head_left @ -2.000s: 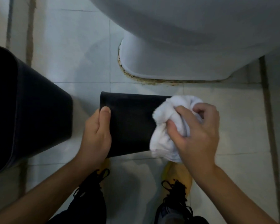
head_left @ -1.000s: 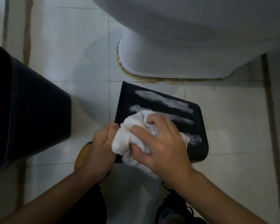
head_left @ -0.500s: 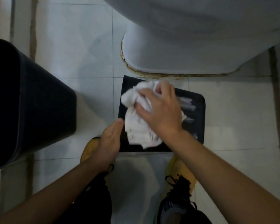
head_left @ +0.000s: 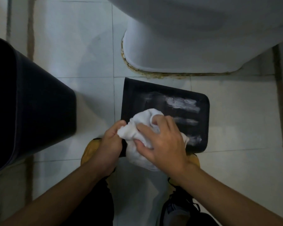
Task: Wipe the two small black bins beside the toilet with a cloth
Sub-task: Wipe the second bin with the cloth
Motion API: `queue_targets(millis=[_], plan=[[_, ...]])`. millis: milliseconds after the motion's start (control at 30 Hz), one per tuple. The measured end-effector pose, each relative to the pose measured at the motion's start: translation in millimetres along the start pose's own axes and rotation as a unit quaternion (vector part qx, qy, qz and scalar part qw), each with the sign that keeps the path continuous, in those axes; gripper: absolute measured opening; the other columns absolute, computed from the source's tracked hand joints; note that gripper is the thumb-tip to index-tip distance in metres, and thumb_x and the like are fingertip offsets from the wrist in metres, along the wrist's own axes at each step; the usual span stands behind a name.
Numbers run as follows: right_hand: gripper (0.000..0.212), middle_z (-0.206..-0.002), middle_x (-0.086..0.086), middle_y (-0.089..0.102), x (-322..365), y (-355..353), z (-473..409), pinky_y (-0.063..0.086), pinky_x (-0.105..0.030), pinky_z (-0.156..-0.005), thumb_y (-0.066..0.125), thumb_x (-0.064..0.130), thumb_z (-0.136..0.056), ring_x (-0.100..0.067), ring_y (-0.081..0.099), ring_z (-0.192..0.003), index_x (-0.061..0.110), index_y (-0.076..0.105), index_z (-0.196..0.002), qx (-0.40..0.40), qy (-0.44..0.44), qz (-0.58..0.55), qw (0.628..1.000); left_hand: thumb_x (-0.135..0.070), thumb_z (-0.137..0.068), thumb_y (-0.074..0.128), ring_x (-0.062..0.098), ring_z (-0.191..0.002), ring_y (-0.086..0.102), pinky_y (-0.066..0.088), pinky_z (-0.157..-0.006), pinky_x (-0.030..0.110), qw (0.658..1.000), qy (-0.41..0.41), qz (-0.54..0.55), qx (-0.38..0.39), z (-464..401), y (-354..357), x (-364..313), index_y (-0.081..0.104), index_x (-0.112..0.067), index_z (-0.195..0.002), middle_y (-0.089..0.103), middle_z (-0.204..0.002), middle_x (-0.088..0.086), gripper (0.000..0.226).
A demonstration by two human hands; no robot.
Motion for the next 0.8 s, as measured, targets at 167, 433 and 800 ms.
queue_targets(millis=[167, 433, 800], plan=[[0.039, -0.108, -0.010, 0.047, -30, 6, -63, 0.048, -0.036, -0.072, 0.063, 0.049, -0.086, -0.027, 0.047, -0.095, 0.027, 0.061, -0.119, -0.013, 0.050, 0.039, 0.998, -0.027, -0.104, 0.039, 0.023, -0.099, 0.069, 0.056, -0.081, 0.033, 0.999, -0.019, 0.030, -0.026, -6, 3, 6, 0.066, -0.009, -0.112, 0.073, -0.109, 0.008, 0.033], [0.040, -0.114, -0.010, 0.049, -31, -2, -58, 0.048, -0.037, -0.079, 0.054, 0.051, -0.091, -0.026, 0.048, -0.099, 0.028, 0.059, -0.124, -0.014, 0.100, 0.035, 0.994, -0.028, -0.104, 0.041, 0.029, -0.095, 0.069, 0.055, -0.076, 0.033, 0.998, -0.019, 0.025, -0.049, -8, 3, 1, 0.067, -0.006, -0.105, 0.074, -0.101, 0.012, 0.034], [0.035, -0.107, -0.008, 0.048, -63, -8, -44, 0.048, -0.039, -0.075, 0.060, 0.049, -0.088, -0.026, 0.046, -0.095, 0.026, 0.065, -0.113, -0.048, 0.169, 0.023, 0.984, -0.033, -0.104, 0.039, 0.024, -0.102, 0.070, 0.054, -0.090, 0.037, 0.994, -0.044, 0.075, -0.071, -7, 3, 9, 0.068, -0.013, -0.110, 0.075, -0.106, 0.007, 0.036]])
Point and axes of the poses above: each hand's wrist, its own z-axis away from the middle knuckle, its own y-axis out of the palm, x = y × z, the point moved 6 cm from there along -z, towards the middle knuckle
